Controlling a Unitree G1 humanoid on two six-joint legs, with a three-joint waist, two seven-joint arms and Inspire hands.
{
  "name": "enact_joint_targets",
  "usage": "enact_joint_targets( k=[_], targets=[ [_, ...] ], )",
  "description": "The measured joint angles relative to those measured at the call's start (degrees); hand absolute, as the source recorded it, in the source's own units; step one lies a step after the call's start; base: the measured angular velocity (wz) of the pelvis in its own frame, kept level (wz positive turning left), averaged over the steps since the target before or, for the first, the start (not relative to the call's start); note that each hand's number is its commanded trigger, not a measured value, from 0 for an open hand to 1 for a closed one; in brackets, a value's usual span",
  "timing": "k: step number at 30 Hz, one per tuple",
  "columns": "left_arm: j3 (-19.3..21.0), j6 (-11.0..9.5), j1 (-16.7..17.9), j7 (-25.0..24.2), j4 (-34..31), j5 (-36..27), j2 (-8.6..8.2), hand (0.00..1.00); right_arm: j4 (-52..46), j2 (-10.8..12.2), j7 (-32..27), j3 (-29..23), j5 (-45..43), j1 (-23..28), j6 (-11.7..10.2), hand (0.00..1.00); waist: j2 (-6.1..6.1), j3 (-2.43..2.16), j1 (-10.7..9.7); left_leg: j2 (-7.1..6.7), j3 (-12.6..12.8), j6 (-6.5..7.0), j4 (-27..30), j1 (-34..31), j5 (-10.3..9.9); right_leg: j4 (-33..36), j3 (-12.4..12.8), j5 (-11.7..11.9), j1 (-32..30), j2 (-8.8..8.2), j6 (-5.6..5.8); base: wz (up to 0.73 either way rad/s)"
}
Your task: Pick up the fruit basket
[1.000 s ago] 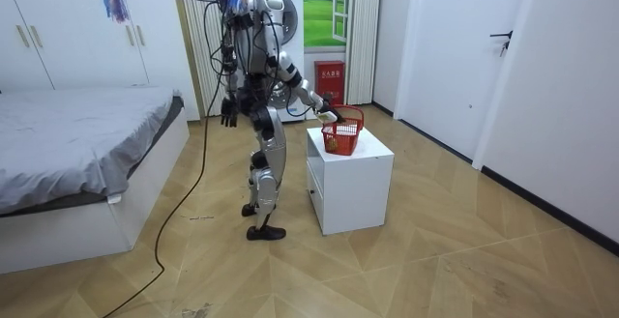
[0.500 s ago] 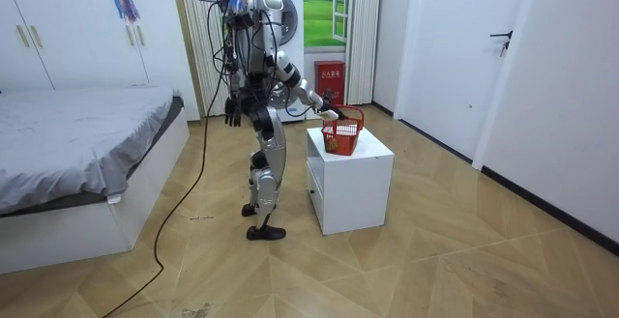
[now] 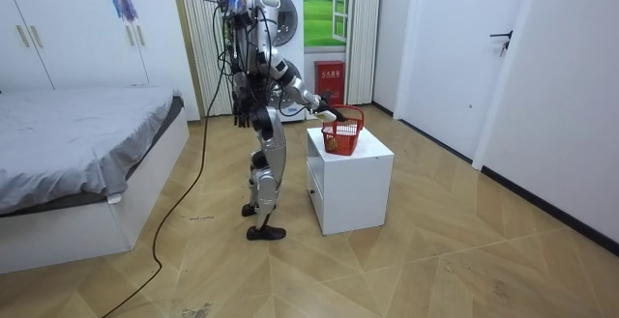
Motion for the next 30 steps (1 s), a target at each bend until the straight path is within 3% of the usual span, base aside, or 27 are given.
enact_joint_targets(
  k=[10,16,22,30],
  targets=[
    [0.0,-0.3,-0.2,0.0,0.1,-4.6,0.21,0.0,-2.1,0.0,0.0,-2.7,0.0,1.6,-0.9,0.0,0.43,0.3,-0.8,0.47,1.0,0.02,-1.1,0.1,0.0,-0.3,1.1,0.5,-1.1,0.61,-0.19,-0.04],
    [0.0,-1.7,-0.2,0.1,0.2,-4.8,0.27,0.0,-3.3,0.0,0.1,-3.5,-0.2,3.3,-1.6,0.0,0.65,0.19,-1.3,0.74,2.8,-0.02,-1.2,0.1,-0.1,-0.4,2.6,0.6,-1.5,1.11,-0.32,-0.14],
    [0.3,-1.5,-0.2,0.4,-0.5,-5.1,0.25,0.0,-5.0,-0.1,0.0,-5.6,-0.4,6.3,-1.9,0.0,0.44,-0.32,-2.8,0.93,3.3,-0.05,-2.5,1.4,0.0,-2.2,2.6,1.2,-0.6,1.59,-0.37,-0.05],
    [0.3,-1.4,-0.2,3.0,-1.1,-6.2,0.46,0.0,1.8,-0.2,-2.8,-9.8,-5.1,8.5,-1.9,0.0,-0.4,-0.16,-6.3,0.7,3.3,-0.04,-3.0,3.1,0.0,-2.4,2.7,1.3,1.2,1.53,-0.21,0.0]
  ],
)
